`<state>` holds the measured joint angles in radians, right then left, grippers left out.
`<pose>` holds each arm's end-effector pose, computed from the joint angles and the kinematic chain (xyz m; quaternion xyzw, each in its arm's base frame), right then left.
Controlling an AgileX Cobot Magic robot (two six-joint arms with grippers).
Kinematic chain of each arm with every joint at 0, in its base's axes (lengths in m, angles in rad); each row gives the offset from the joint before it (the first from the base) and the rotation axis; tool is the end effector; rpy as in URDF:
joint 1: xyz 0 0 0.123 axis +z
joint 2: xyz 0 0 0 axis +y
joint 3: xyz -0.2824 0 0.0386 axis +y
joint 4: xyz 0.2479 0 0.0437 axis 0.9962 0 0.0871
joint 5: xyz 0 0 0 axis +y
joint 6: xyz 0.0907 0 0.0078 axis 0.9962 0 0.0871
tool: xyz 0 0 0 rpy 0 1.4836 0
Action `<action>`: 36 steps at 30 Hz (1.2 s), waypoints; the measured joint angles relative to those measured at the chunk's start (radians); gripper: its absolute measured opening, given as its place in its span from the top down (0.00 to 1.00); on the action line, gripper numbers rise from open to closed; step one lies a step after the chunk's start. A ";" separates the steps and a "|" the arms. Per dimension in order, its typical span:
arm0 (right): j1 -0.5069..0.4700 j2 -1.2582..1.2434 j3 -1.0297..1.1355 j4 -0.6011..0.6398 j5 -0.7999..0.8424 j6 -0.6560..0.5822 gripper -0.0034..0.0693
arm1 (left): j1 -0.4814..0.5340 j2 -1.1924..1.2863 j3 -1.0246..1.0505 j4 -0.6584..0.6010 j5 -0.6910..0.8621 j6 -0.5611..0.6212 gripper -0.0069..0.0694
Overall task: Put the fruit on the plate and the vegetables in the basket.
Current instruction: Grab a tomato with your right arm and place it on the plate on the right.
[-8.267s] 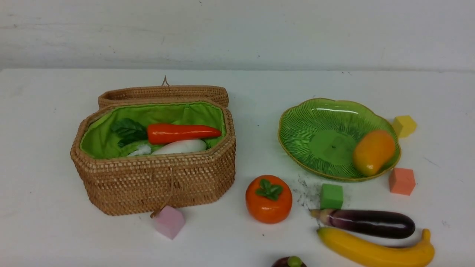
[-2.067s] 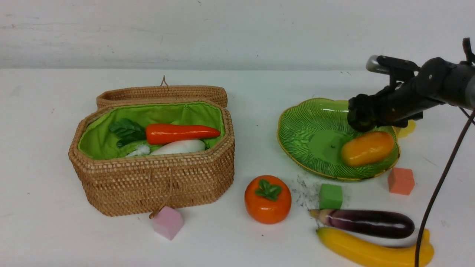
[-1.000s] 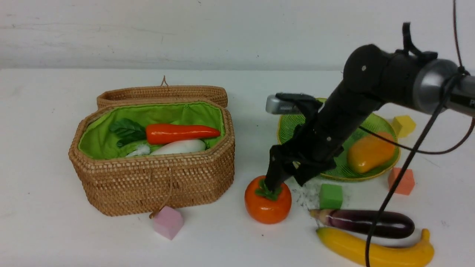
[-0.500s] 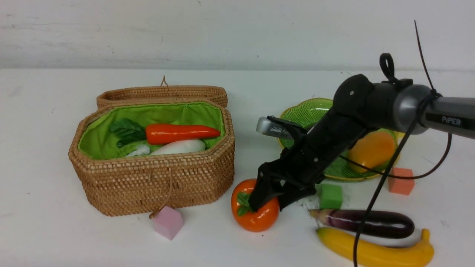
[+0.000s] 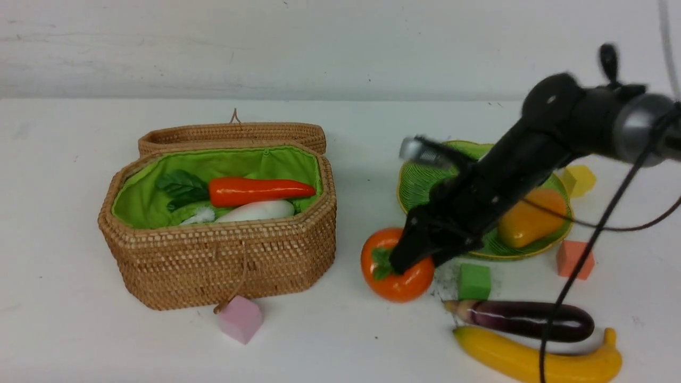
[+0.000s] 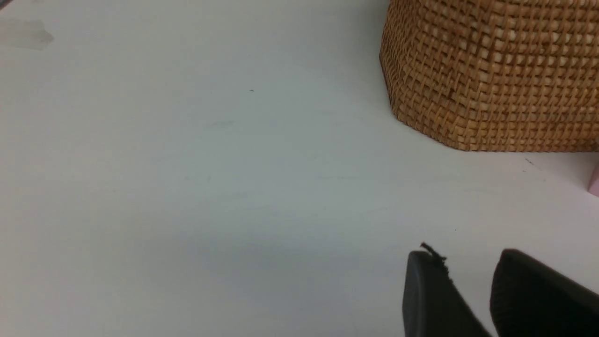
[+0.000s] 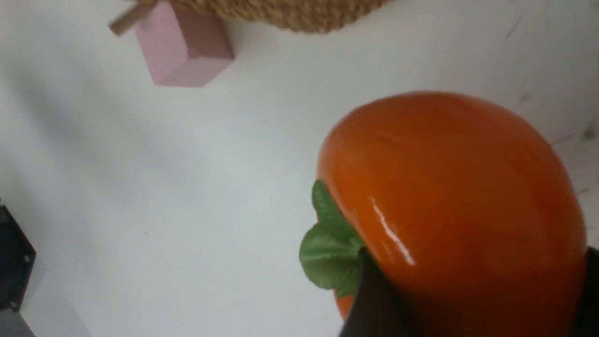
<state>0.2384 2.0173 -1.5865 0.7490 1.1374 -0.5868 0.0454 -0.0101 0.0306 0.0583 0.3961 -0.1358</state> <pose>0.3907 0.1529 0.2274 -0.2459 0.9073 0.3262 0.0998 0.0519 0.0044 0.1678 -0.0583 0.8112 -0.0015 0.5819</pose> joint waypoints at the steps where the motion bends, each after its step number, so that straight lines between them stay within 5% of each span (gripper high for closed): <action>1: -0.029 -0.019 -0.014 0.000 0.000 0.000 0.29 | 0.000 0.000 0.000 0.000 0.000 0.000 0.65; 13: -0.322 -0.035 -0.056 0.097 -0.340 0.045 0.29 | 0.000 0.000 0.000 0.000 0.000 0.000 0.65; 28: -0.322 0.083 -0.056 0.123 -0.451 0.047 0.28 | 0.000 0.000 0.000 0.000 0.000 0.000 0.65; 36: -0.322 0.089 -0.056 0.132 -0.429 0.047 0.04 | 0.000 0.000 0.000 0.000 0.000 0.000 0.63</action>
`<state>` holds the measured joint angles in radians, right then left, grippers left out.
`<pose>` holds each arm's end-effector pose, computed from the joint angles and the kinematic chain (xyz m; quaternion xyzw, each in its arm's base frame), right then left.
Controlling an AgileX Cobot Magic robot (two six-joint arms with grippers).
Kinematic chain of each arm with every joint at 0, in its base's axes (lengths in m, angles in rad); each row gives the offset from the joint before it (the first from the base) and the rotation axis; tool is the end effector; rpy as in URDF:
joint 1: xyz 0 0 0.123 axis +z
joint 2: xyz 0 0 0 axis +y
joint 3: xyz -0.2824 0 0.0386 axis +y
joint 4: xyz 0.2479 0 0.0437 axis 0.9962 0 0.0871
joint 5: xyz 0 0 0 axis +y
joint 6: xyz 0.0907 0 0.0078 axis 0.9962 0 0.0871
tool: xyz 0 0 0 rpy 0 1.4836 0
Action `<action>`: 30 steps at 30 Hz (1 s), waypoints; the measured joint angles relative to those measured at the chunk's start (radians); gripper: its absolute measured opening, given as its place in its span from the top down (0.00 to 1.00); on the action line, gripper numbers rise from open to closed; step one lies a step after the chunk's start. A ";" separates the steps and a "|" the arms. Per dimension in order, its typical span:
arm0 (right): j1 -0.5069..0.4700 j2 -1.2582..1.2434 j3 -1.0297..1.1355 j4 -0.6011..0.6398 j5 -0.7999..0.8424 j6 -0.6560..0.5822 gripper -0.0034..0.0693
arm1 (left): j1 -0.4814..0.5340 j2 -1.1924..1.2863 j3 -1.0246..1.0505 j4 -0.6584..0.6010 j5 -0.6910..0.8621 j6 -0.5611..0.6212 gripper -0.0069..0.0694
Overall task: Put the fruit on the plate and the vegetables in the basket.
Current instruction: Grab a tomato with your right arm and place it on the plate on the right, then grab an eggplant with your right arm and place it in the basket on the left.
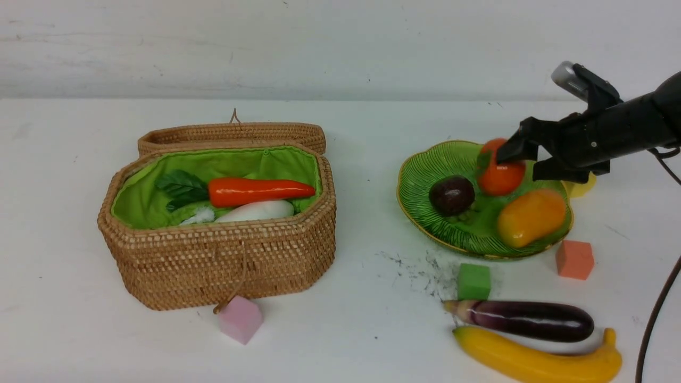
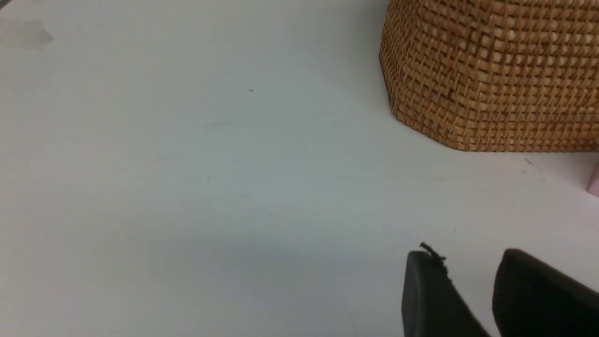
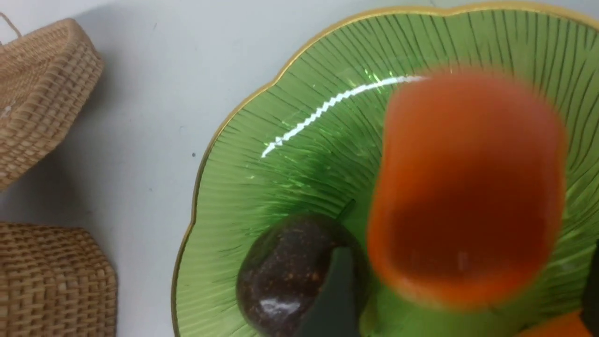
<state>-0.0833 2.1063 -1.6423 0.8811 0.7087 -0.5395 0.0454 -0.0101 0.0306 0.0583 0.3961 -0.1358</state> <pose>0.4710 0.0066 0.2138 0.0426 0.9113 0.2639 0.3133 0.0519 0.0044 0.1678 -0.0583 0.8112 -0.0015 0.5819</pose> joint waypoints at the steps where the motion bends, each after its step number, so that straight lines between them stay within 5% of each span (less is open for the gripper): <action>1: 0.000 0.000 0.000 0.000 0.008 0.000 0.02 | 0.000 0.000 0.000 0.000 0.000 0.000 0.63; 11: 0.000 -0.034 0.000 -0.036 0.092 0.000 0.09 | 0.000 0.000 0.000 0.000 0.000 0.000 0.62; 22: -0.001 -0.307 0.028 -0.226 0.308 0.079 0.13 | 0.000 0.000 0.000 0.000 0.000 0.000 0.62; 30: 0.010 -0.453 0.256 -0.265 0.343 0.107 0.14 | 0.000 0.000 0.000 0.000 0.000 0.000 0.61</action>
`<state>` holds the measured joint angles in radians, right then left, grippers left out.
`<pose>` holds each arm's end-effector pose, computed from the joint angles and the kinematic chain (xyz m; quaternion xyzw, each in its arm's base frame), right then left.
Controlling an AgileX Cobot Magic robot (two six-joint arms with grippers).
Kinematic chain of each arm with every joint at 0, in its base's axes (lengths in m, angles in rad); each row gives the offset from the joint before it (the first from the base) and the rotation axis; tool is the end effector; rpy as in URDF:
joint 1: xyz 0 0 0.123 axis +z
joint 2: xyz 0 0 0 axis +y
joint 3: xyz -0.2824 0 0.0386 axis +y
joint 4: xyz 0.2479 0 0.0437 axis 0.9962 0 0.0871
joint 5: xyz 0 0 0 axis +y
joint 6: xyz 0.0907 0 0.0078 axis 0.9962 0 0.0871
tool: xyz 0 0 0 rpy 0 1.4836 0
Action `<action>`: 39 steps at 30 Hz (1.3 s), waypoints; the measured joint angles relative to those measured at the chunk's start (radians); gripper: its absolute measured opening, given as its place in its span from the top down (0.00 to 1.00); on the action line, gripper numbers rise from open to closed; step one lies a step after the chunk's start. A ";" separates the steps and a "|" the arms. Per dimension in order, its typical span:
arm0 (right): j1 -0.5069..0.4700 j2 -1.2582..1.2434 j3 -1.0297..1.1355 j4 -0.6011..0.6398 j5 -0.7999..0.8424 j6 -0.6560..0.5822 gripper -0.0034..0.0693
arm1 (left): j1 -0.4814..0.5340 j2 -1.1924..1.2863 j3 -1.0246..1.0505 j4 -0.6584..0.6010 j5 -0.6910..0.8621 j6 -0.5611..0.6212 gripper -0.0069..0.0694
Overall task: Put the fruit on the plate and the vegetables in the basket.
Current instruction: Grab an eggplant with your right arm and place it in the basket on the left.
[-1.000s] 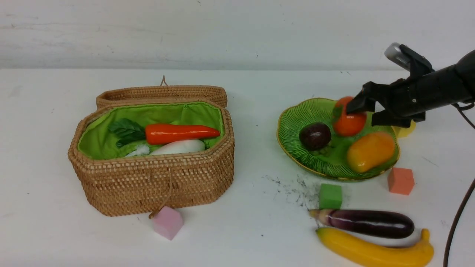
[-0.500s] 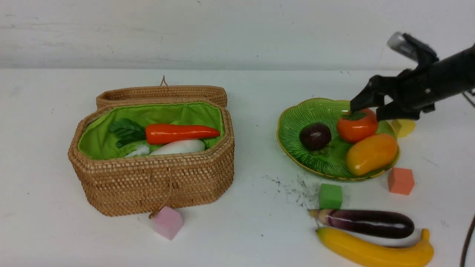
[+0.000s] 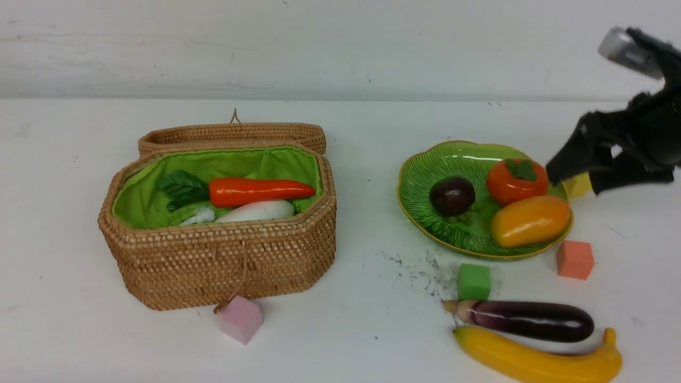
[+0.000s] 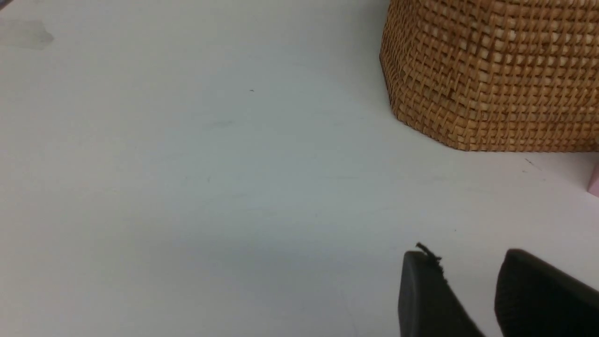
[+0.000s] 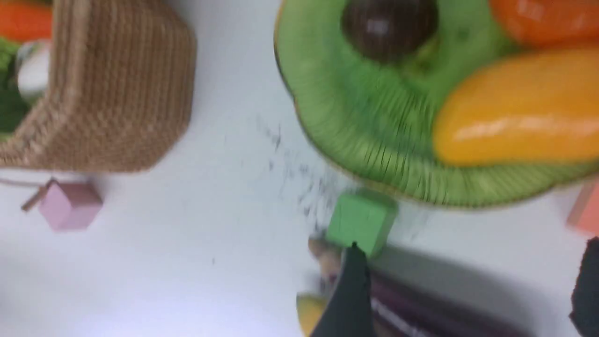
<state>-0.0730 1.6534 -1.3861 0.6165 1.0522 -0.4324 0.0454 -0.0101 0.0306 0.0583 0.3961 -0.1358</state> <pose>0.3475 0.0205 0.3063 -0.0657 0.9427 0.2359 0.2267 0.0519 0.0044 0.1678 -0.0583 0.8112 -0.0015 0.5819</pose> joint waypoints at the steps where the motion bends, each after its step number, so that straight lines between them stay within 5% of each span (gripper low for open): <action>1: 0.014 -0.007 0.039 -0.017 -0.002 -0.010 0.14 | 0.000 0.000 0.000 0.000 0.000 0.000 0.61; 10: 0.240 -0.008 0.115 -0.269 -0.023 -0.465 0.14 | 0.000 0.000 0.000 0.000 0.000 0.000 0.60; 15: 0.278 0.015 0.115 -0.377 -0.055 -0.734 0.14 | 0.000 0.000 0.000 0.000 0.000 0.000 0.60; 31: 0.278 0.221 0.115 -0.381 -0.037 -0.811 0.16 | 0.000 0.000 0.000 0.000 0.000 0.000 0.60; 34: 0.278 0.245 0.115 -0.381 -0.039 -0.796 0.19 | 0.000 0.000 0.000 0.000 0.000 0.000 0.60; 39: 0.278 0.258 0.115 -0.385 -0.041 -0.773 0.38 | 0.000 0.000 0.000 0.000 0.000 0.000 0.60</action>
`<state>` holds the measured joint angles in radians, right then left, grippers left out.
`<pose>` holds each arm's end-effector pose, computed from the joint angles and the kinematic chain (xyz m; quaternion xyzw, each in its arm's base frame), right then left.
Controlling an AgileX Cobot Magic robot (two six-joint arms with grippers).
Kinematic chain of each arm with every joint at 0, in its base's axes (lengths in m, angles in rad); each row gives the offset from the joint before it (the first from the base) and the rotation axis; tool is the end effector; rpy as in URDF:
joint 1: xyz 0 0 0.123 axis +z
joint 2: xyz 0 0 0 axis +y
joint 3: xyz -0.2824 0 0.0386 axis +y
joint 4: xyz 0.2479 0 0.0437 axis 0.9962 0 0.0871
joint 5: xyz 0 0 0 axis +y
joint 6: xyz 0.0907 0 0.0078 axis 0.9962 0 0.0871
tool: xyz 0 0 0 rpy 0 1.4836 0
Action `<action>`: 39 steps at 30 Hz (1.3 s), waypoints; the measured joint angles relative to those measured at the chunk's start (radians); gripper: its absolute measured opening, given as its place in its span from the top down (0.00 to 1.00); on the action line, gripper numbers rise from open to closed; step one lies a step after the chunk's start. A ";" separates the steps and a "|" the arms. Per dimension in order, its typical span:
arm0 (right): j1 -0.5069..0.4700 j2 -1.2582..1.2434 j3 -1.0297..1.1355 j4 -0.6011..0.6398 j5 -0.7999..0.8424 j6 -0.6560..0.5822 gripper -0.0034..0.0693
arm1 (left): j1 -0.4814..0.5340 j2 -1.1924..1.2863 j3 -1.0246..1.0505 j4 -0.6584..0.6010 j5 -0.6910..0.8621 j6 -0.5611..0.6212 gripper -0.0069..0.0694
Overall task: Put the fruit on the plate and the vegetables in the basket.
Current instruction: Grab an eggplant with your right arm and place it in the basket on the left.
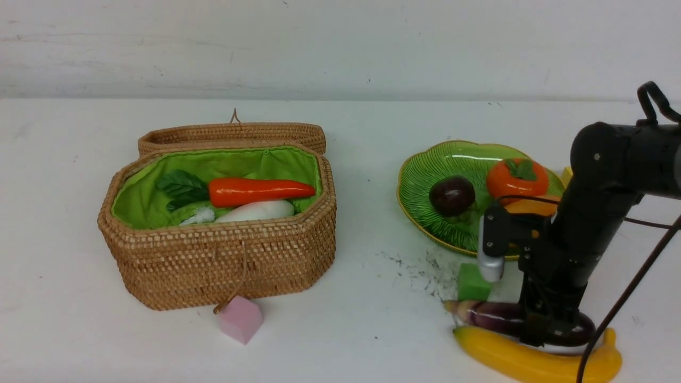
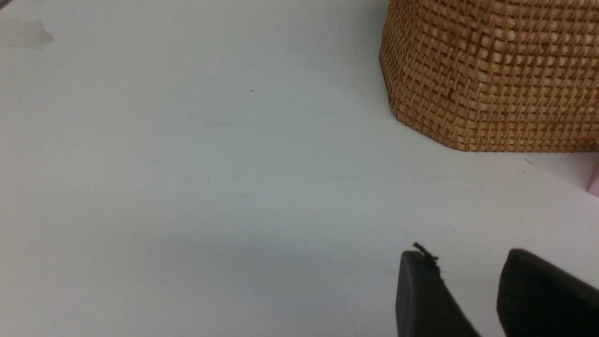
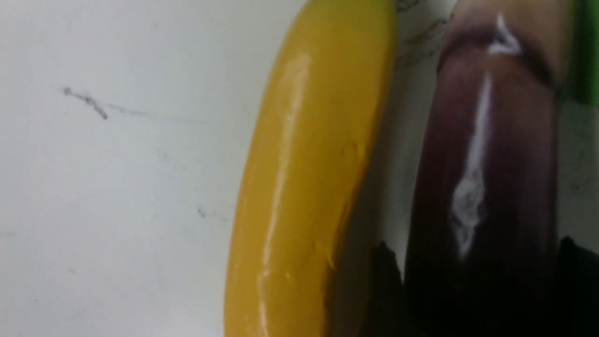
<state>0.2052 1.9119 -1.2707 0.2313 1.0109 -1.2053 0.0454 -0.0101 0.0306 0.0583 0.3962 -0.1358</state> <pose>0.3460 0.0901 0.1737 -0.5974 0.7959 0.0845 0.0495 0.0519 0.0044 0.1678 -0.0583 0.8112 -0.0015 0.5818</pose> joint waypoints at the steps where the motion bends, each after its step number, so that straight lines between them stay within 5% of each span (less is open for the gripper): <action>1: 0.000 0.000 0.000 0.000 0.000 0.002 0.42 | 0.000 0.000 0.000 0.000 0.000 0.000 0.60; 19: 0.000 -0.063 0.000 0.002 0.027 0.005 0.43 | 0.000 0.000 0.000 0.000 0.000 0.000 0.60; 27: 0.003 -0.243 0.000 0.099 0.041 -0.019 0.43 | 0.000 0.000 0.000 0.000 0.000 0.000 0.60; 33: 0.073 -0.331 -0.009 0.163 0.027 -0.057 0.43 | 0.000 0.000 0.000 0.000 0.000 0.000 0.60; 39: 0.171 -0.317 -0.179 0.165 0.027 0.063 0.43 | 0.000 0.000 0.000 0.000 0.000 0.000 0.60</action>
<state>0.3766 1.5952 -1.4502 0.3965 1.0375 -1.1421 0.0454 -0.0101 0.0306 0.0583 0.3962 -0.1358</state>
